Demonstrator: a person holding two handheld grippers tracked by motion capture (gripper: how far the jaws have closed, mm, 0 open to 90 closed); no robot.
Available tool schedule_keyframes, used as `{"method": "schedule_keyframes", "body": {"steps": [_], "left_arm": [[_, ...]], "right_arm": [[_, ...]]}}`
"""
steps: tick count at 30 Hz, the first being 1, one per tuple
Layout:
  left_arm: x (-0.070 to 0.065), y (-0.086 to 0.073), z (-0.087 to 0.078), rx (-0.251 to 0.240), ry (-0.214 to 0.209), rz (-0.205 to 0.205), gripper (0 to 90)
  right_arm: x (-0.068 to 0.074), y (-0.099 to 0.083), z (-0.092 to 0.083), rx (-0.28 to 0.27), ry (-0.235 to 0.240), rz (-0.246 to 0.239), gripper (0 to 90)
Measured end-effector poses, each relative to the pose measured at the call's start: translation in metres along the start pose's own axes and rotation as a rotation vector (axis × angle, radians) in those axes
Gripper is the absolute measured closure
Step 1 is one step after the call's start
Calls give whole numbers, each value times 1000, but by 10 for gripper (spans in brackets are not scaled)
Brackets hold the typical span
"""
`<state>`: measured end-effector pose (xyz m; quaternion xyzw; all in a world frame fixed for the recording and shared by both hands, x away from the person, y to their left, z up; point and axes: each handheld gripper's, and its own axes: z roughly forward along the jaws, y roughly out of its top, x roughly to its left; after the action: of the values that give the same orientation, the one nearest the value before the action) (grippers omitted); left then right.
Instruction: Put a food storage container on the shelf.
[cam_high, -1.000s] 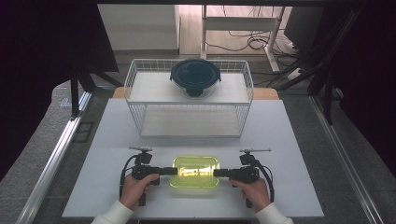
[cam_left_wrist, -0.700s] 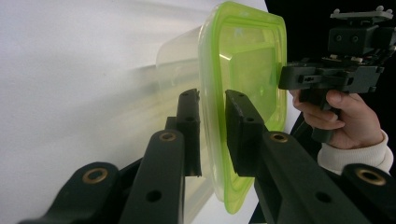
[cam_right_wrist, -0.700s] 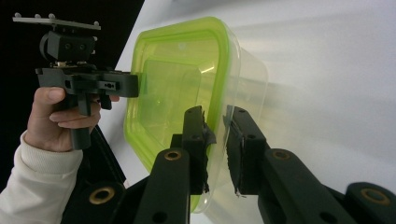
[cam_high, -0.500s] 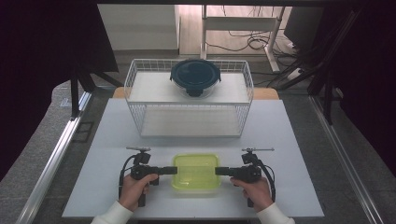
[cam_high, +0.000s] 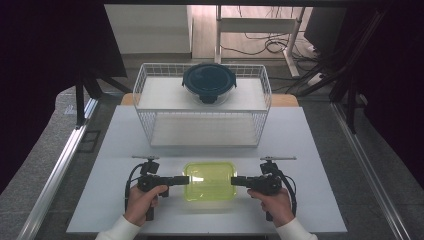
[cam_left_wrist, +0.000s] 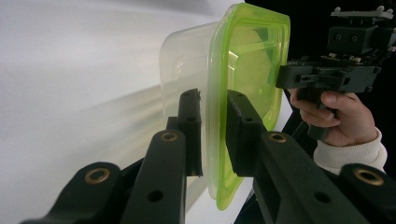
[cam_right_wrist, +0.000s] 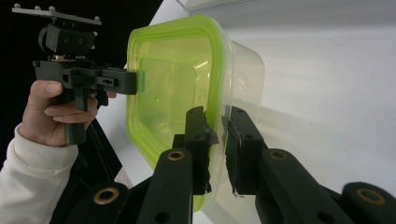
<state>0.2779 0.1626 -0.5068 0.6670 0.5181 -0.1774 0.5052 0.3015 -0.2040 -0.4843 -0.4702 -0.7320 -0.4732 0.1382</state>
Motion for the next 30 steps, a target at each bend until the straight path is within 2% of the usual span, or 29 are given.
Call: {"method": "schedule_keyframes", "body": {"steps": [4,9,13,17,30], "left_arm": [[-3,2,-2,-2,7,12,781],[-12,13,-9,-12,26,51,783],[-15,20,-16,-28,24,67,787],[-18,25,-23,-41,7,63,788],[-43,47,-36,-65,32,124,790]], "right_arm": [[3,2,-1,-3,1,-15,788],[9,9,-4,-20,3,-30,790],[19,17,-5,-41,-7,-65,790],[29,26,-8,-52,-8,-97,789],[47,46,-21,-92,-11,-144,790]]}}
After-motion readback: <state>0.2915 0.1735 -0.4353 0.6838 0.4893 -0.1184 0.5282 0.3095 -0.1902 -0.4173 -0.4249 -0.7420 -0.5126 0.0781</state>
